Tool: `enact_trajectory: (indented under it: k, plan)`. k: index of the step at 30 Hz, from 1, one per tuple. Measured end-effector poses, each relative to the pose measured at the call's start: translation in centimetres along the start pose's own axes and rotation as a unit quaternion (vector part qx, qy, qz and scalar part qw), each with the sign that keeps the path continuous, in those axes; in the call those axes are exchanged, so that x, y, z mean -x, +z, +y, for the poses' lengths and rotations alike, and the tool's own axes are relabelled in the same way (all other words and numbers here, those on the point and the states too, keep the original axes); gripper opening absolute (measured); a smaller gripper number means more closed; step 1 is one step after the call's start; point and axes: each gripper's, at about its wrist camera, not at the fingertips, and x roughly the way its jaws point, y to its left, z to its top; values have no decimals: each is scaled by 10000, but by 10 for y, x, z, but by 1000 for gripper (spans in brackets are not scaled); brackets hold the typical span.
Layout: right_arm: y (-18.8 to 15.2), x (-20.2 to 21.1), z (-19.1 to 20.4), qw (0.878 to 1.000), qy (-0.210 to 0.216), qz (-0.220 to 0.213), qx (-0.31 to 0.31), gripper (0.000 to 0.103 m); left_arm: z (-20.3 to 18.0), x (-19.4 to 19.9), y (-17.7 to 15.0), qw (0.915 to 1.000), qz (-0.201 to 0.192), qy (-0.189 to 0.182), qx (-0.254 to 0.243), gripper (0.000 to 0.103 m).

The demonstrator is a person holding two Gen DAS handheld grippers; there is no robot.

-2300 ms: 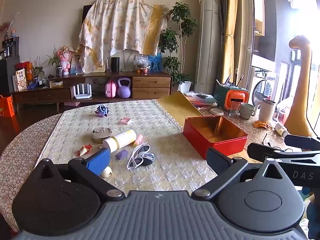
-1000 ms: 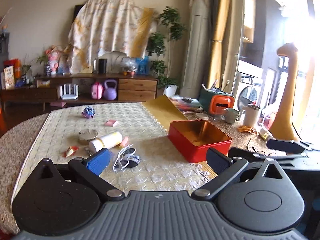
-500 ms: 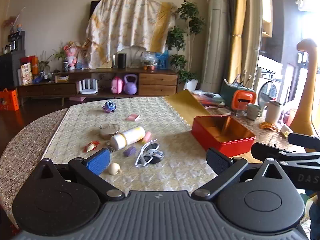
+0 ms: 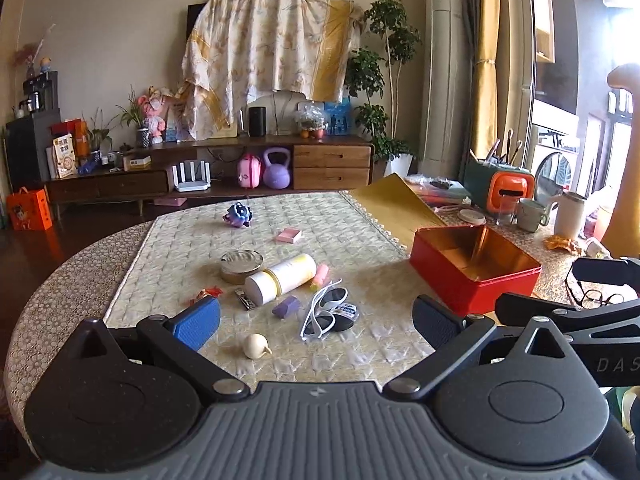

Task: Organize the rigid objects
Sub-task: 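Move both tools toward the small items on the table, then grasp the cream ball with the left tool while the right tool grasps the clear blue-labeled case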

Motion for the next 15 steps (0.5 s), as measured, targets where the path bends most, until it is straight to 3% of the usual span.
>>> enact_trajectory:
  k: [8,15]
  plan:
    - [2,-60,0,9965,432,550,462,103,28,-59,-7,9983,467,299,-190,103]
    - [2,-113,-3,9878,933,901,865,102,55,-107,-16,9961,779,402,45,103]
